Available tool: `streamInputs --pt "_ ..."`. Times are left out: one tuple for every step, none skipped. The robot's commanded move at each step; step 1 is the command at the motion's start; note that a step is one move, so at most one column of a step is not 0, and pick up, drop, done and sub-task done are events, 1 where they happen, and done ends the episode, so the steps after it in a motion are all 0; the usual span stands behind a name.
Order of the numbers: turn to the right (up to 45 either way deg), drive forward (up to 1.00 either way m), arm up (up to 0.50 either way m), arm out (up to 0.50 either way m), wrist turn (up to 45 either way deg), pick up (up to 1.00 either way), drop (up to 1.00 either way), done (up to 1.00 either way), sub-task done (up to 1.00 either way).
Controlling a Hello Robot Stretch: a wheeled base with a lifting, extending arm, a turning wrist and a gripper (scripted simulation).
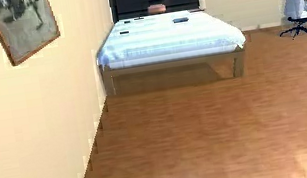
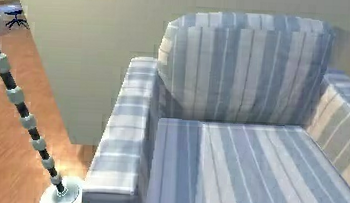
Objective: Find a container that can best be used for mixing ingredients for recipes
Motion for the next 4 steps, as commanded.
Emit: streamInputs --pt "0.0 0.30 0.00 0.00 0.0 0.00 0.00 0.00 0.00" --pt "27.0 0.00 0.00 0.00 0.0 0.00 0.00 0.00 0.00" --pt "0.0 1.00 0.00 0.00 0.0 0.00 0.00 0.00 0.00" --pt "12.0 0.00 0.00 0.00 0.0 0.00 0.00 0.00 0.00"
